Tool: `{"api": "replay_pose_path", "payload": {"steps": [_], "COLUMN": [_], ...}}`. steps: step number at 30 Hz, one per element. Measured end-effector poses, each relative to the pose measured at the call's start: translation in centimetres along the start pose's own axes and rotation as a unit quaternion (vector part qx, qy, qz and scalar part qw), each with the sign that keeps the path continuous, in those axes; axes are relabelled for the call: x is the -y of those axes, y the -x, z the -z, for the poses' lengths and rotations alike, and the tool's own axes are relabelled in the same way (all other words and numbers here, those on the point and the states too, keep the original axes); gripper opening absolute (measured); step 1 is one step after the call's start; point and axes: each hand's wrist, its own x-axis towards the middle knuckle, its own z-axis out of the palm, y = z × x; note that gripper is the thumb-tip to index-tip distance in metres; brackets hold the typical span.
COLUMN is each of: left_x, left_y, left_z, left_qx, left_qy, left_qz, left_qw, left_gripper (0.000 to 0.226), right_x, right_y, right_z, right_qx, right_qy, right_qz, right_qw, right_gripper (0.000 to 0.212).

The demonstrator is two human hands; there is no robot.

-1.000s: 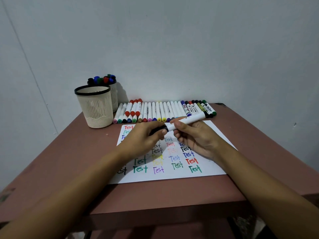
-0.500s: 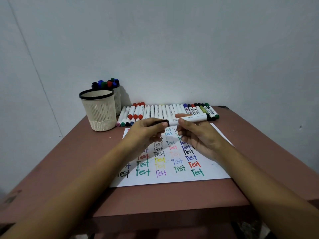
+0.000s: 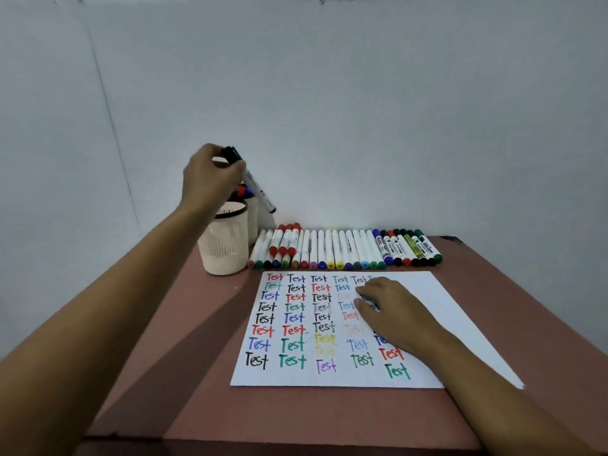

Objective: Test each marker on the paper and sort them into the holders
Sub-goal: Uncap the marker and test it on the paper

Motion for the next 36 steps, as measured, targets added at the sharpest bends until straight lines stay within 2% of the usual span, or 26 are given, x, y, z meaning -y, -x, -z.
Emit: {"api": "replay_pose_path", "payload": {"steps": [5, 13, 20, 26, 30, 36], "left_x": [-0.1, 1.7, 1.9, 3.1, 4.4, 6.7], "left_y": [-5.7, -8.5, -10.2, -10.5, -10.2, -9.7], "left_z": [1.6, 1.0, 0.5, 0.6, 0.4, 0.0], "left_qx": [-0.054, -0.045, -0.035, -0.036, 0.004, 0.038], "left_qy": [-0.113, -0.202, -0.228, -0.237, -0.262, -0.295], "left_qz": [-0.032, -0.043, -0.063, -0.041, -0.034, -0.044], "left_qw": [0.992, 0.977, 0.971, 0.97, 0.964, 0.954], "left_gripper": [0.029, 0.03, 0.03, 0.029, 0.024, 0.039], "right_x": [0.2, 0.2, 0.2, 0.1, 0.2, 0.2], "right_y": [-0.1, -0.2, -0.4, -0.4, -0.5, -0.5], "right_z": [0.1, 0.3, 0.2, 0.1, 0.1, 0.1], "right_qx": [-0.001, -0.01, -0.014, -0.014, -0.012, -0.012], "right_qy": [0.009, 0.018, 0.017, 0.012, 0.015, 0.018], "right_qz": [0.002, 0.014, 0.019, 0.019, 0.021, 0.02], "right_qw": [1.0, 1.0, 1.0, 1.0, 1.0, 1.0], "right_gripper": [0.042, 0.042, 0.043, 0.042, 0.042, 0.042]}}
